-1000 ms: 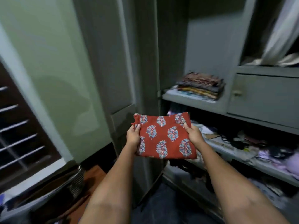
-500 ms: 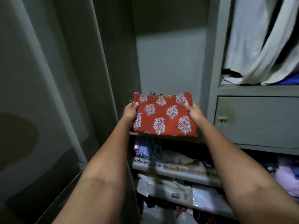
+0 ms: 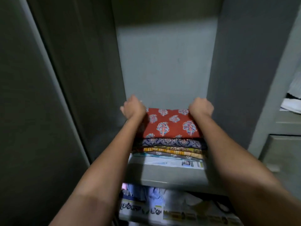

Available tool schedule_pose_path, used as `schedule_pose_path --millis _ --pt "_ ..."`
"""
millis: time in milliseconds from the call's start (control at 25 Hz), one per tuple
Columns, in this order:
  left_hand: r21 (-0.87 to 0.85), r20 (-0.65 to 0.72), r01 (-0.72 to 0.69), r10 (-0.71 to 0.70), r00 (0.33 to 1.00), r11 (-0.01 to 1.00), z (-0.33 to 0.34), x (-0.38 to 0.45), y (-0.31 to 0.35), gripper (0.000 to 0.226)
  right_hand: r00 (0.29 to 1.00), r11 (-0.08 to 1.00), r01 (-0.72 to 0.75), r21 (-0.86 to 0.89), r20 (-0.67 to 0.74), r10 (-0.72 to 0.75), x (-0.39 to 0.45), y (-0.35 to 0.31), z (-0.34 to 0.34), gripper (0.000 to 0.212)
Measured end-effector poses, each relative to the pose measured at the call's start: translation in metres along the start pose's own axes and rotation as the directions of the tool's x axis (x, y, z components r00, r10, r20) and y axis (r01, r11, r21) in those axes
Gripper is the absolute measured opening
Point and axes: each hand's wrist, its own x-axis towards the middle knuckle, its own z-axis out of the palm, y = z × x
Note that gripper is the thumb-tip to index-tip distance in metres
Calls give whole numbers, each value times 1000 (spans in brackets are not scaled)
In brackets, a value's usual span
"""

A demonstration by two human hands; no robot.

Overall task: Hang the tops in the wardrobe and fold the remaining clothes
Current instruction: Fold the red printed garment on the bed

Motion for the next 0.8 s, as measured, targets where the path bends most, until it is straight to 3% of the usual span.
schedule_pose_path --millis 40,120,160,240,280,360,480,680,760,800 --pt "-6 -53 -151 150 987 989 2 1 15 35 999 999 40 23 -25 -40 8 -16 1 34" --pt "-22 86 -376 376 923 927 18 3 36 35 985 982 138 127 84 -149 15 -46 16 36" --pt "27 234 -441 423 875 897 33 2 37 38 953 972 190 140 212 -217 13 -54 34 36" --pt "181 550 -509 343 762 841 65 3 18 51 866 963 270 -2 438 -242 1 -49 72 43" --pt "223 602 -503 288 745 835 77 8 4 59 858 959 279 -56 463 -223 -4 -38 83 51" --pt "232 562 -419 230 794 878 86 19 -17 75 900 970 227 -90 400 -174 -2 -16 91 65" --pt "136 562 -278 157 812 951 85 28 -29 95 911 988 146 -42 395 -118 -4 -2 86 73" --pt "42 490 -117 82 868 992 53 29 -32 92 898 996 -85 -40 429 94 -1 6 68 85" --pt "-206 394 -66 144 908 976 21 30 -17 88 898 982 -168 88 424 116 7 3 39 90" --pt "-392 360 -7 161 919 920 4 28 -8 86 913 958 -181 221 401 79 4 -3 18 87"
